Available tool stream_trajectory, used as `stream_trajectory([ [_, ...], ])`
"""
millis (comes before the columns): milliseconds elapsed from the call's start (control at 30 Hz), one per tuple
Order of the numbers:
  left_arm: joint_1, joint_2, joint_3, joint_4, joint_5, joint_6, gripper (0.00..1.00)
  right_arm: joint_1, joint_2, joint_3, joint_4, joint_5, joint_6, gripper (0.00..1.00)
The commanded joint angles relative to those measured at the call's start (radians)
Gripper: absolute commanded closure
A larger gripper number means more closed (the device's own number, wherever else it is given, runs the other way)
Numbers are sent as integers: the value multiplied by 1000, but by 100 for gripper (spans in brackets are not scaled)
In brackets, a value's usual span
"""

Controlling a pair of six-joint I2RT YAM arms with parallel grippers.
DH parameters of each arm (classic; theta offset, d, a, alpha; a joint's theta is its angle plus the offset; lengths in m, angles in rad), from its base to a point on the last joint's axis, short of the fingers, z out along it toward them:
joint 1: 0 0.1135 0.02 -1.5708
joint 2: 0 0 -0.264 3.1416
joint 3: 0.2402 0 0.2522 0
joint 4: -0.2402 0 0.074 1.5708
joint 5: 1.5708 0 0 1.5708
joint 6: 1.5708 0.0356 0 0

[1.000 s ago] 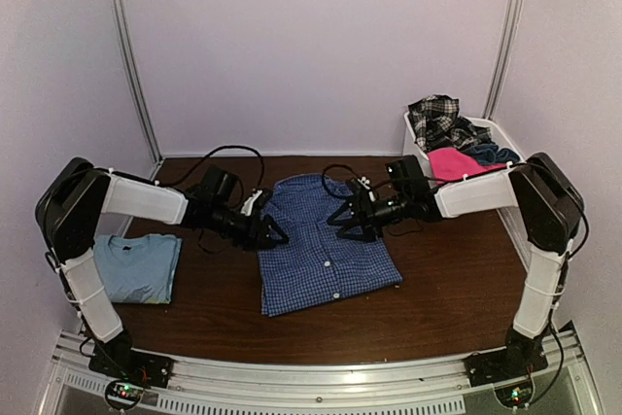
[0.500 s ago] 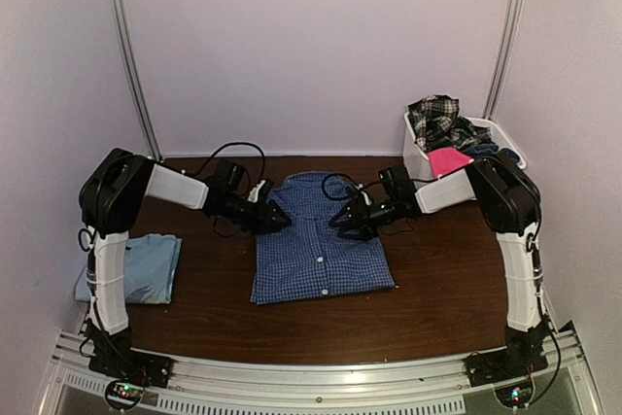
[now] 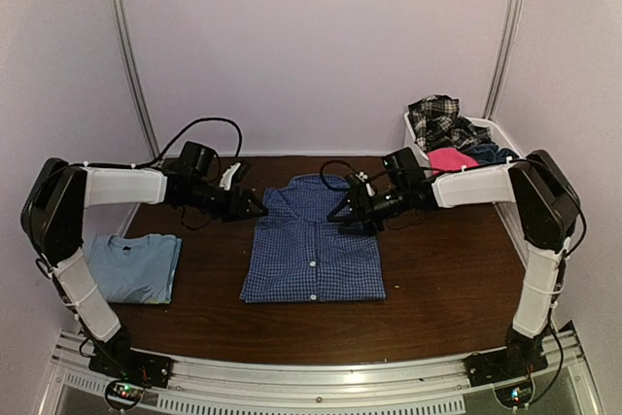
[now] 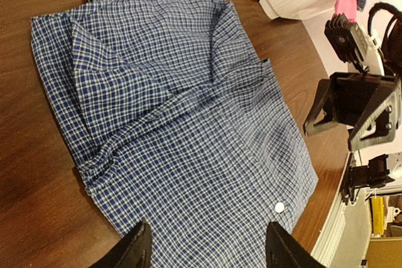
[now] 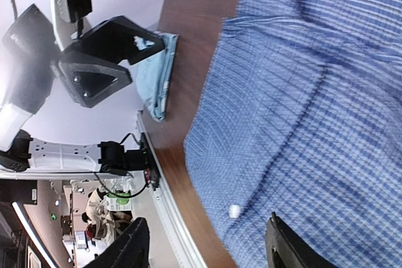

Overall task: Fold and stack the mixed laundry pile
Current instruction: Smooth out the 2/3-rectangle-folded shirt at the center of the board.

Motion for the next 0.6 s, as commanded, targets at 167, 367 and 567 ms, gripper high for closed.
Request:
stream_trajectory([
  [167,26,-193,-122,79,-51,-62,26,244,117,53,262,-95,251,35],
  [367,-30,-329,-172,55,-116,91,25,213,250,-55,485,-84,327,36],
  [567,-227,-470,-262,-33,-352,278,26,233,374,-146,827,-130,544,37],
])
